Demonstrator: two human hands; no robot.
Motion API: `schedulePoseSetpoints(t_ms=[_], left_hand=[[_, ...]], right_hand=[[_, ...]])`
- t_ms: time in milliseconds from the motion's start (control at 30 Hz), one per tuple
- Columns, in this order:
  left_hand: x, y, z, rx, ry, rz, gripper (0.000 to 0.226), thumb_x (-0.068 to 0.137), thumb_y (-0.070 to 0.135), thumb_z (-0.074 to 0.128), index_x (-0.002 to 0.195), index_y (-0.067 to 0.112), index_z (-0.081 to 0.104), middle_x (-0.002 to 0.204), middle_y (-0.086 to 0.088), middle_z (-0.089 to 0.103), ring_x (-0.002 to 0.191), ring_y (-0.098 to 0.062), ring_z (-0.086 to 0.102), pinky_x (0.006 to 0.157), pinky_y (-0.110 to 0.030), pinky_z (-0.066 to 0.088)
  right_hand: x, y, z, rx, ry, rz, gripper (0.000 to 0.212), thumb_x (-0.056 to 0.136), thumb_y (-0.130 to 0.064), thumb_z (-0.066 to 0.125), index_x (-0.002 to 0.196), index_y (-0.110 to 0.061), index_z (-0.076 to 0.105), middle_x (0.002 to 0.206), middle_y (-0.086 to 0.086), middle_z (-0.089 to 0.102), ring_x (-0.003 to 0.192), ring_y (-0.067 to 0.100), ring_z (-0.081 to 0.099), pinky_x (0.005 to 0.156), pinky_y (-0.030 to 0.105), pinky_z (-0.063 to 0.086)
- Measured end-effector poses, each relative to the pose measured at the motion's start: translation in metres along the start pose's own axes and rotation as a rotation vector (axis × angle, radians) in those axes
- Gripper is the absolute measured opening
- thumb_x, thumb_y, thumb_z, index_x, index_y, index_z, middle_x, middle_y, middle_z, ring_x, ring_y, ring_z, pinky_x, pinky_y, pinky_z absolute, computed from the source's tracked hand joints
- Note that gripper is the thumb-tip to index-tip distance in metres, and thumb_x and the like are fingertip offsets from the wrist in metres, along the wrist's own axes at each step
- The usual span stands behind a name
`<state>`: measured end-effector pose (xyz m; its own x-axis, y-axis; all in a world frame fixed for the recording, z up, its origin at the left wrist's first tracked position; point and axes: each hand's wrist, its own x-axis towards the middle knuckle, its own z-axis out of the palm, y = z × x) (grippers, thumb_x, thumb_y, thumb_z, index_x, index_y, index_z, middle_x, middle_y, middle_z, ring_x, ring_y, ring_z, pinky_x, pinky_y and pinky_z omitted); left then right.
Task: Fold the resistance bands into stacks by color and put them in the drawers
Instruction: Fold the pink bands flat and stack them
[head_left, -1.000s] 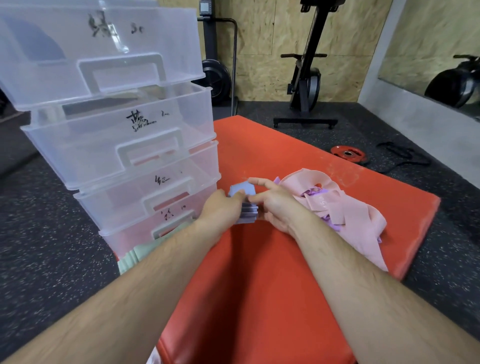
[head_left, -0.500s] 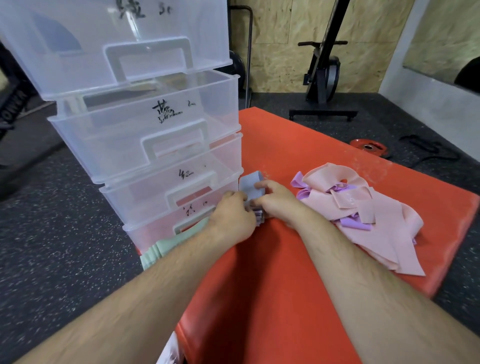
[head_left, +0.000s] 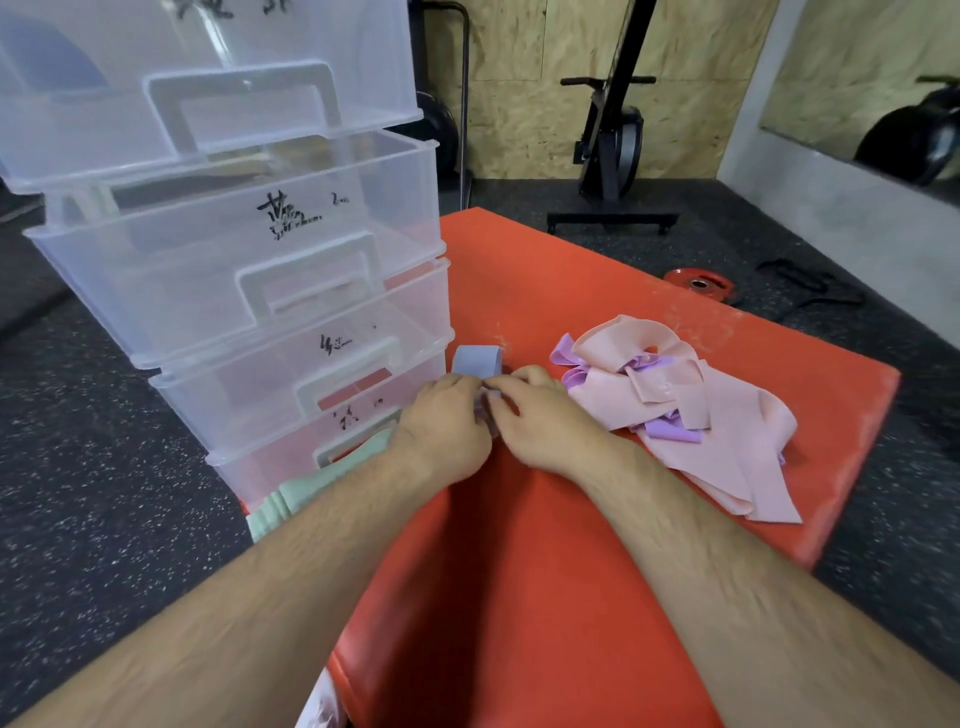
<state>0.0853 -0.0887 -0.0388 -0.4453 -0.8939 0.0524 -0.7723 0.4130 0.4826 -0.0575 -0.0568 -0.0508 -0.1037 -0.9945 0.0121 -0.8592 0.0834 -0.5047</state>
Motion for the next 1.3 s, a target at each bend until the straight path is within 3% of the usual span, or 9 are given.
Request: schedulePoseSetpoints(t_ms=[133, 300, 567, 700, 833, 1000, 1167, 1233, 1300], left_hand=[[-0.006, 0.012, 0.011, 0.062, 0.050, 0.093, 0.036, 0.084, 0.018, 0.050, 0.117, 0.012, 0.062, 0.116, -0.007, 0.062, 0.110, -0.030, 0.056, 0.093, -0.039, 0.044], [0.003, 0.036, 0.027, 0.004, 0.050, 0.287, 0.061, 0.073, 0.038, 0.037, 0.119, 0.009, 0.064, 0.114, -0.010, 0.065, 0.107, -0.034, 0.060, 0.093, -0.043, 0.047], [0.012, 0.092, 0.067, -0.019, 0.011, 0.455, 0.051, 0.073, 0.024, 0.049, 0.121, 0.015, 0.061, 0.121, -0.006, 0.062, 0.107, -0.036, 0.060, 0.083, -0.048, 0.052], [0.007, 0.107, 0.089, 0.004, -0.061, 0.529, 0.055, 0.073, 0.024, 0.047, 0.126, 0.014, 0.059, 0.129, -0.005, 0.059, 0.115, -0.032, 0.058, 0.090, -0.046, 0.051], [-0.004, 0.119, 0.093, 0.064, -0.088, 0.534, 0.064, 0.072, 0.029, 0.044, 0.133, 0.014, 0.056, 0.139, -0.007, 0.053, 0.124, -0.032, 0.054, 0.099, -0.046, 0.048], [-0.008, 0.128, 0.098, 0.071, -0.118, 0.482, 0.057, 0.082, 0.022, 0.057, 0.138, 0.023, 0.052, 0.136, -0.002, 0.053, 0.126, -0.027, 0.051, 0.105, -0.040, 0.043], [-0.005, 0.126, 0.100, 0.074, -0.155, 0.443, 0.055, 0.080, 0.032, 0.051, 0.134, 0.023, 0.054, 0.132, 0.000, 0.054, 0.123, -0.026, 0.052, 0.102, -0.043, 0.044], [-0.003, 0.126, 0.100, 0.079, -0.160, 0.437, 0.051, 0.082, 0.033, 0.051, 0.131, 0.021, 0.056, 0.132, 0.001, 0.054, 0.123, -0.025, 0.052, 0.102, -0.042, 0.044], [-0.002, 0.127, 0.101, 0.089, -0.164, 0.441, 0.045, 0.085, 0.029, 0.055, 0.129, 0.020, 0.057, 0.132, 0.001, 0.053, 0.123, -0.024, 0.052, 0.102, -0.041, 0.044]], right_hand=[[-0.026, -0.002, -0.007, -0.215, 0.101, -0.056, 0.042, 0.100, -0.032, 0.040, 0.140, -0.024, 0.049, 0.133, 0.003, 0.051, 0.119, 0.031, 0.046, 0.097, 0.042, 0.041], [-0.050, 0.015, -0.029, -0.350, 0.171, -0.022, 0.037, 0.095, -0.024, 0.043, 0.130, -0.014, 0.053, 0.129, 0.006, 0.054, 0.120, 0.032, 0.044, 0.097, 0.042, 0.037], [-0.081, 0.065, -0.058, -0.409, 0.228, 0.145, 0.041, 0.095, -0.024, 0.044, 0.134, -0.019, 0.053, 0.138, 0.003, 0.051, 0.124, 0.029, 0.042, 0.103, 0.039, 0.033], [-0.110, 0.096, -0.070, -0.437, 0.256, 0.172, 0.038, 0.098, -0.033, 0.043, 0.131, -0.022, 0.058, 0.140, 0.002, 0.046, 0.127, 0.030, 0.040, 0.106, 0.041, 0.032], [-0.118, 0.120, -0.095, -0.360, 0.217, 0.320, 0.044, 0.090, -0.043, 0.041, 0.125, -0.028, 0.064, 0.149, 0.005, 0.038, 0.136, 0.031, 0.034, 0.111, 0.040, 0.029], [-0.114, 0.158, -0.100, -0.168, 0.113, 0.446, 0.036, 0.089, -0.020, 0.052, 0.121, -0.031, 0.064, 0.136, 0.004, 0.050, 0.122, 0.027, 0.052, 0.104, 0.036, 0.043], [-0.113, 0.174, -0.102, -0.017, 0.148, 0.490, 0.030, 0.082, -0.022, 0.068, 0.109, -0.030, 0.056, 0.122, 0.003, 0.052, 0.096, 0.019, 0.058, 0.078, 0.031, 0.048], [-0.113, 0.175, -0.100, -0.027, 0.136, 0.529, 0.039, 0.079, -0.028, 0.075, 0.111, -0.029, 0.054, 0.127, 0.004, 0.046, 0.095, 0.022, 0.059, 0.077, 0.031, 0.048], [-0.112, 0.176, -0.097, -0.036, 0.131, 0.532, 0.038, 0.080, -0.019, 0.074, 0.113, -0.025, 0.055, 0.140, 0.005, 0.040, 0.100, 0.022, 0.057, 0.077, 0.029, 0.046]])
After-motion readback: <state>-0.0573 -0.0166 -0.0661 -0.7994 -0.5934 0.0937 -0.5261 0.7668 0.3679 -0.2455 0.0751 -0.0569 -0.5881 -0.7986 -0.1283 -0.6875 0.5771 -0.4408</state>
